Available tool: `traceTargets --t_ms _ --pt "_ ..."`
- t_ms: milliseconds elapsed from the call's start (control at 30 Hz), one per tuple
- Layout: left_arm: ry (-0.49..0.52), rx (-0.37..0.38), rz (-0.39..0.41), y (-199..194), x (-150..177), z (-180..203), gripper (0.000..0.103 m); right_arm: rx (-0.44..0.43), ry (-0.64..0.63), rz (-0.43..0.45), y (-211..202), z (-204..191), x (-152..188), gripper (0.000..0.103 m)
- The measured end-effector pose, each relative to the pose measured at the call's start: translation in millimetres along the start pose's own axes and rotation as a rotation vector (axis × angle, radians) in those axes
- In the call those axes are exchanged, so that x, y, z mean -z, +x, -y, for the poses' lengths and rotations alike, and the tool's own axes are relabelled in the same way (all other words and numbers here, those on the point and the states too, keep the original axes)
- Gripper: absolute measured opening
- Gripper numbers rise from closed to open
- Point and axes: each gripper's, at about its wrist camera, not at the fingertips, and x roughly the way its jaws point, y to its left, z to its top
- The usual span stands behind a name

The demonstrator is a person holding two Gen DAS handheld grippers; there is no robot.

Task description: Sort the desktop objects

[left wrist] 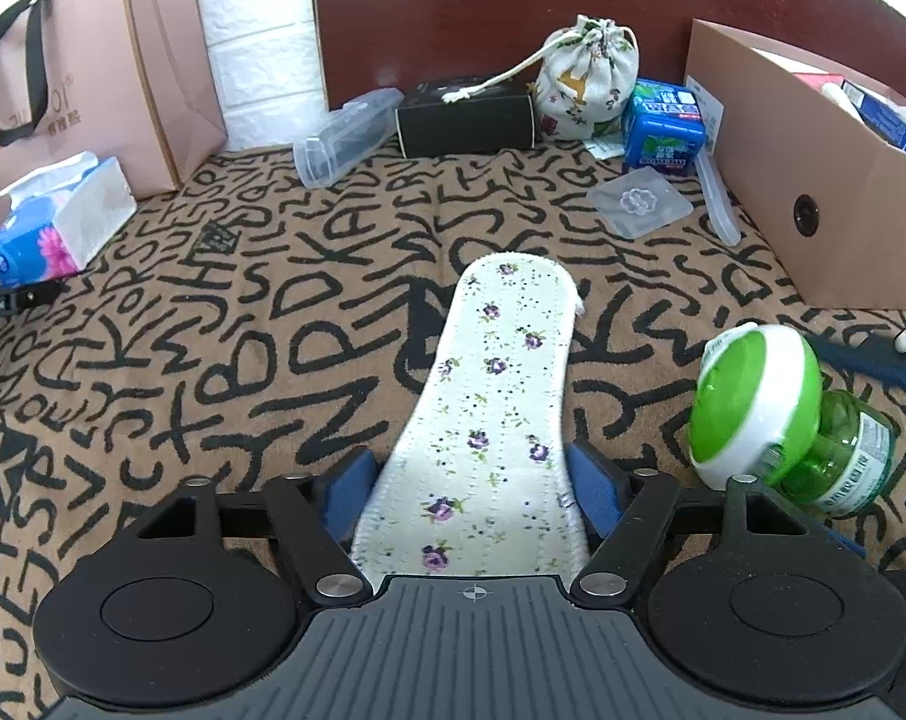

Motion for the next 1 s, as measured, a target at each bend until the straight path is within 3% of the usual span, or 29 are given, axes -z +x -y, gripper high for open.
traceTargets --t_ms 67,233,333,433,1000 --pt "0.005 0.004 -0.002 0 -1 -1 0.071 -0.03 0.051 -0.011 3 3 -3 0.051" --pt "0.005 0.014 0.0 3 -1 0 0.078 -0.051 0.138 -0.036 6 9 -5 0.051" --pt "0.004 0.013 -0.003 3 -4 0 0.069 -0.083 0.227 -0.064 10 18 -7 0.051" --pt "-0.003 0.015 -0.009 3 -5 -1 0.068 -0.104 0.304 -0.086 12 24 -8 0.051" --pt "-0.017 0.036 0.048 -27 -12 5 0.067 -0.098 0.397 -0.02 -18 32 -6 0.05"
